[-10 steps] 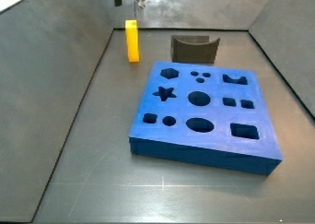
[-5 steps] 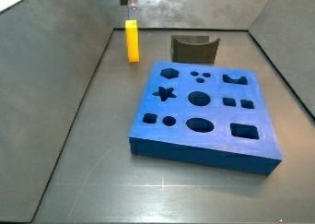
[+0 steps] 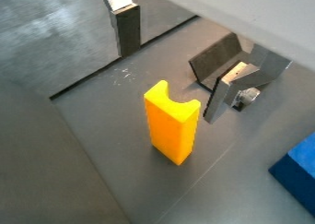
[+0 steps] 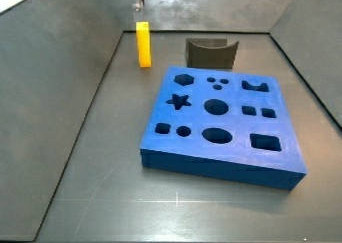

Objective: Pick up the arch object. Move up. Place the arch object on the fixture. Regrasp the arch object. Rotate the arch object. Move to above the board. Insert the arch object.
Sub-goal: Rotate the arch object.

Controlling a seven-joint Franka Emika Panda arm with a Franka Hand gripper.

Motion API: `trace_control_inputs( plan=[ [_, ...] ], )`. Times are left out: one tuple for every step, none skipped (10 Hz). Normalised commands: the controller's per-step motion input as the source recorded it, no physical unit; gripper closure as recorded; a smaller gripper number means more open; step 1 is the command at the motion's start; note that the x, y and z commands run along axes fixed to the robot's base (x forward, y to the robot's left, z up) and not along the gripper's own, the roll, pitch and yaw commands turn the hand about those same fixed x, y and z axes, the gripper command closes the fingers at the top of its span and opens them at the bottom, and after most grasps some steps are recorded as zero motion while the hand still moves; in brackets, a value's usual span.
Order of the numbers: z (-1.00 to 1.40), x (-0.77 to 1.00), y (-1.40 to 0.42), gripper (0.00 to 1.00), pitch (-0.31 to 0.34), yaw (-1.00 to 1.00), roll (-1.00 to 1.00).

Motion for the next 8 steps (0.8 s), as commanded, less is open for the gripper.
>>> trace_control_inputs(
  plan=[
    [-0.04, 0.01, 0.01, 0.00, 0.001, -0.26, -0.02],
    [-1.00, 0.00, 0.00, 0.00, 0.000, 0.00, 0.00],
    [-1.00, 0.01, 0.00, 0.00, -0.010, 0.03, 0.00],
    [-1.00, 0.02, 0.00, 0.00, -0.027, 0.03, 0.00],
    [-1.00, 0.02, 0.00, 0.00, -0.034, 0.03, -0.01],
    [-0.99, 0.02, 0.00, 0.00, -0.041, 0.03, -0.01],
    [-0.88, 0.02, -0.01, 0.00, -0.044, 0.02, -0.02],
    [-0.73, 0.02, -0.01, 0.00, -0.048, 0.02, -0.02]
  ],
)
